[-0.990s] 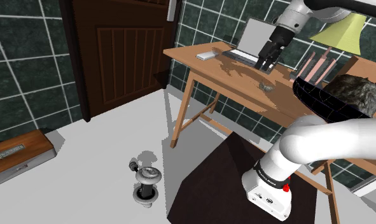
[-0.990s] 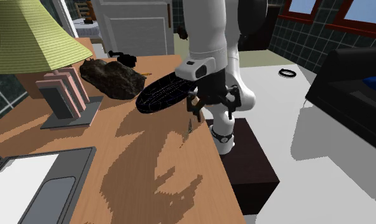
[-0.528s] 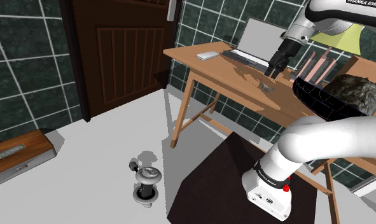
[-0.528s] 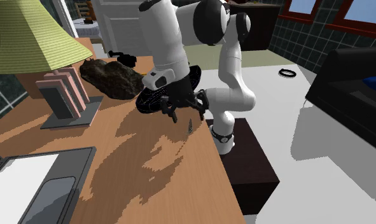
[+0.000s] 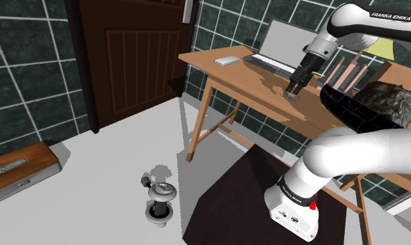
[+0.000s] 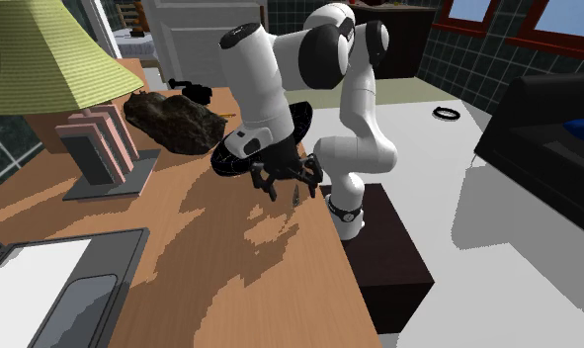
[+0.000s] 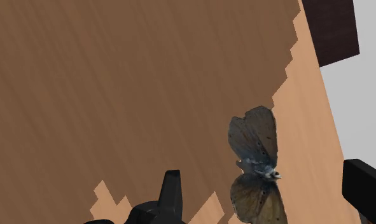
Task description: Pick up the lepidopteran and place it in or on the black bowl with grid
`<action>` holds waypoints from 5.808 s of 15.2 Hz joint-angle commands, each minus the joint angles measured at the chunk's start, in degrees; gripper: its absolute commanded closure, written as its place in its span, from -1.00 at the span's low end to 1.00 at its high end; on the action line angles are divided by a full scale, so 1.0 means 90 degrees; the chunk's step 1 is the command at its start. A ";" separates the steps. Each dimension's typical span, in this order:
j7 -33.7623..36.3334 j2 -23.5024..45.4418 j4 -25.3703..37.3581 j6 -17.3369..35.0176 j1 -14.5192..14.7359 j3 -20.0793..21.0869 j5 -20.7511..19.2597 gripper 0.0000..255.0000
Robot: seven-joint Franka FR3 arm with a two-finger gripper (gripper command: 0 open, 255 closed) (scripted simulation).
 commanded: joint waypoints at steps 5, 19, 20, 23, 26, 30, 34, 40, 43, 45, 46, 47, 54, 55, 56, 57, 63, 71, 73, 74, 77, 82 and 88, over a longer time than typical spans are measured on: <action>0.0001 -0.0001 -0.0060 0.0061 -0.0002 -0.0009 -0.0007 -1.00; 0.0012 0.0004 0.0025 -0.0019 0.0009 0.0013 0.0013 1.00; 0.0023 0.0012 0.0113 -0.0097 0.0020 0.0035 0.0033 1.00; 0.0052 0.0044 0.0379 -0.0331 0.0053 0.0096 0.0091 1.00; 0.0079 0.0087 0.0655 -0.0561 0.0087 0.0152 0.0149 1.00; 0.0114 0.0164 0.1036 -0.0864 0.0135 0.0217 0.0223 1.00; 0.0145 0.0261 0.1434 -0.1165 0.0186 0.0272 0.0295 1.00; 0.0187 0.0443 0.2064 -0.1614 0.0265 0.0336 0.0399 1.00; 0.0205 0.0550 0.2396 -0.1839 0.0307 0.0359 0.0451 1.00; 0.0216 0.0628 0.2623 -0.1990 0.0335 0.0371 0.0484 1.00; 0.0221 0.0668 0.2739 -0.2065 0.0349 0.0376 0.0501 1.00; 0.0226 0.0710 0.2856 -0.2141 0.0364 0.0380 0.0518 1.00; -0.0003 0.0440 0.3141 -0.2687 0.0247 0.0261 0.0308 1.00; -0.0089 0.0312 0.3123 -0.2791 0.0196 0.0214 0.0215 1.00; -0.0180 0.0189 0.3113 -0.2897 0.0146 0.0165 0.0121 1.00; -0.0274 0.0071 0.3110 -0.3005 0.0097 0.0113 0.0024 1.00; -0.0909 -0.0534 0.3250 -0.3667 -0.0145 -0.0235 -0.0609 1.00; -0.1894 -0.1134 0.3678 -0.4451 -0.0299 -0.0767 -0.1610 1.00; -0.1873 -0.1265 0.3432 -0.4331 -0.0347 -0.0790 -0.1655 1.00; -0.1863 -0.1329 0.3312 -0.4271 -0.0370 -0.0803 -0.1679 1.00; -0.1836 -0.1516 0.2960 -0.4097 -0.0437 -0.0851 -0.1755 1.00; -0.1800 -0.1810 0.2403 -0.3817 -0.0544 -0.0952 -0.1896 1.00; -0.1786 -0.1947 0.2141 -0.3683 -0.0595 -0.1011 -0.1971 1.00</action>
